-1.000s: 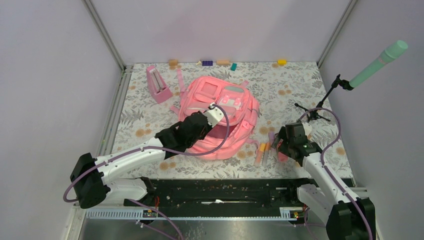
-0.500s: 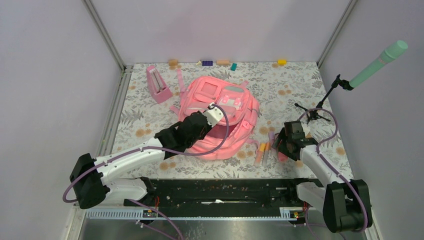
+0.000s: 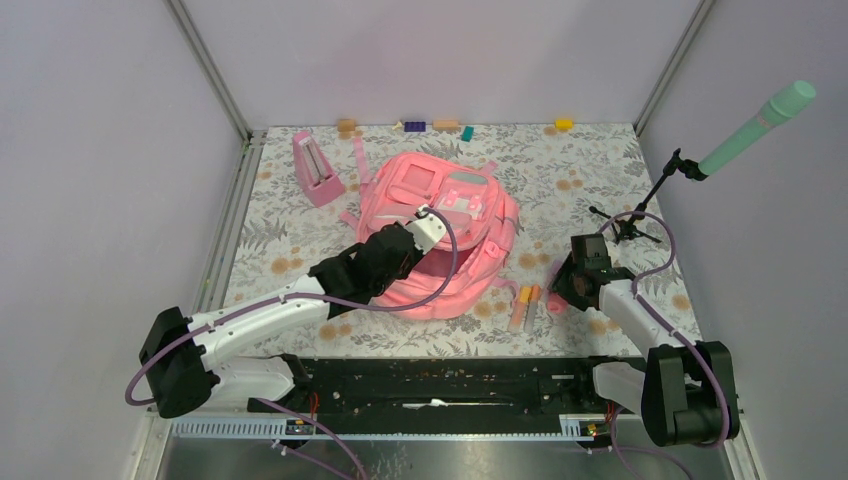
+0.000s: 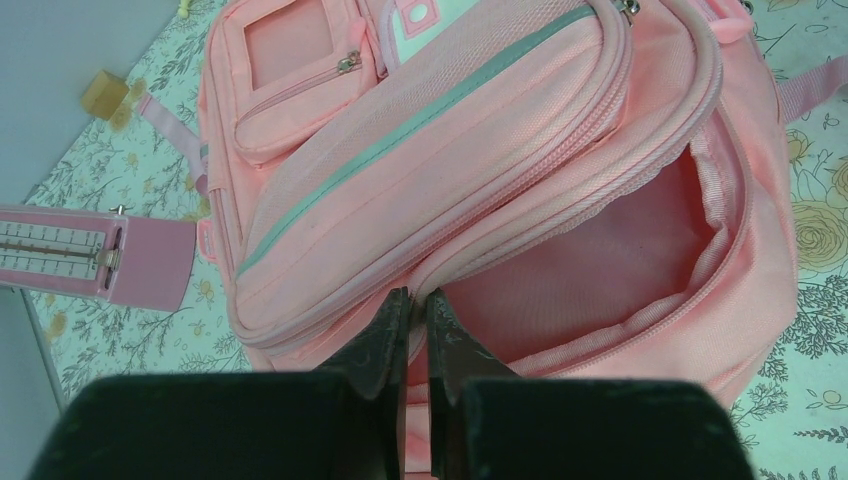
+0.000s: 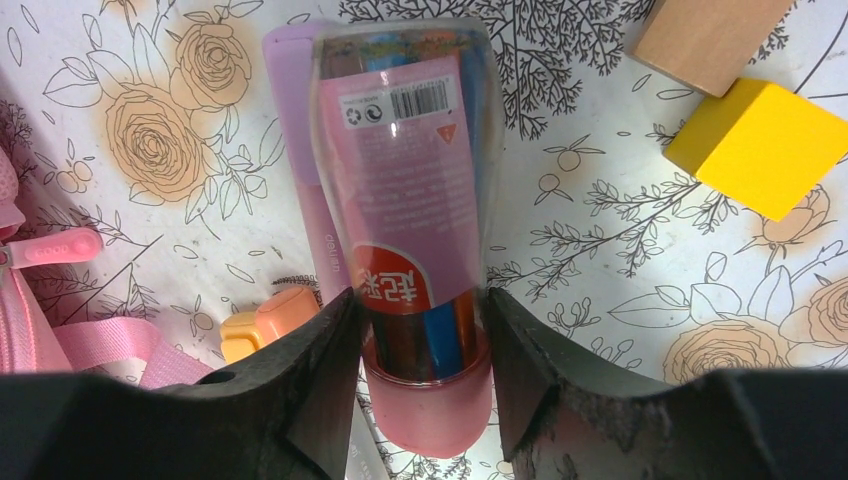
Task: Pack the student bag
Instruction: Pick up the stationery from the center of the board.
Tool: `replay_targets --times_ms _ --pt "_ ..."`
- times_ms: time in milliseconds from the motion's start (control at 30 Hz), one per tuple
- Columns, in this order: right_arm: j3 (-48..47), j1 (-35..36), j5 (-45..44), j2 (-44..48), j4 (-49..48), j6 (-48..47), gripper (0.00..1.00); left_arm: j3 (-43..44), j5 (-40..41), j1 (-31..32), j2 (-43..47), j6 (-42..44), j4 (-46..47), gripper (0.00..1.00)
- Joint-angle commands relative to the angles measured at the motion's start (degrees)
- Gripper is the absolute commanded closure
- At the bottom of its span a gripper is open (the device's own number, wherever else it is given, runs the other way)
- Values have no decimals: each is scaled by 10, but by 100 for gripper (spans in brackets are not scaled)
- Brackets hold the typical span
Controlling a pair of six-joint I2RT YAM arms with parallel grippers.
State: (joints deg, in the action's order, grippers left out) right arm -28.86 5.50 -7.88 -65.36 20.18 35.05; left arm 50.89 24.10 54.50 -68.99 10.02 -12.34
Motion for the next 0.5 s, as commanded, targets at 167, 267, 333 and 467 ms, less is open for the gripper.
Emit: replay_targets --times_ms 167,267,333,467 --pt "-4 -6 -5 56 4 -1 96 18 47 -4 36 -8 48 100" --pt "-13 -6 -1 108 20 -8 100 16 47 -4 37 -9 50 100" --pt "-20 -6 15 144 25 -25 100 18 43 -4 34 -10 49 100" --pt "-36 -6 96 175 29 -53 100 25 42 -4 29 -12 43 100"
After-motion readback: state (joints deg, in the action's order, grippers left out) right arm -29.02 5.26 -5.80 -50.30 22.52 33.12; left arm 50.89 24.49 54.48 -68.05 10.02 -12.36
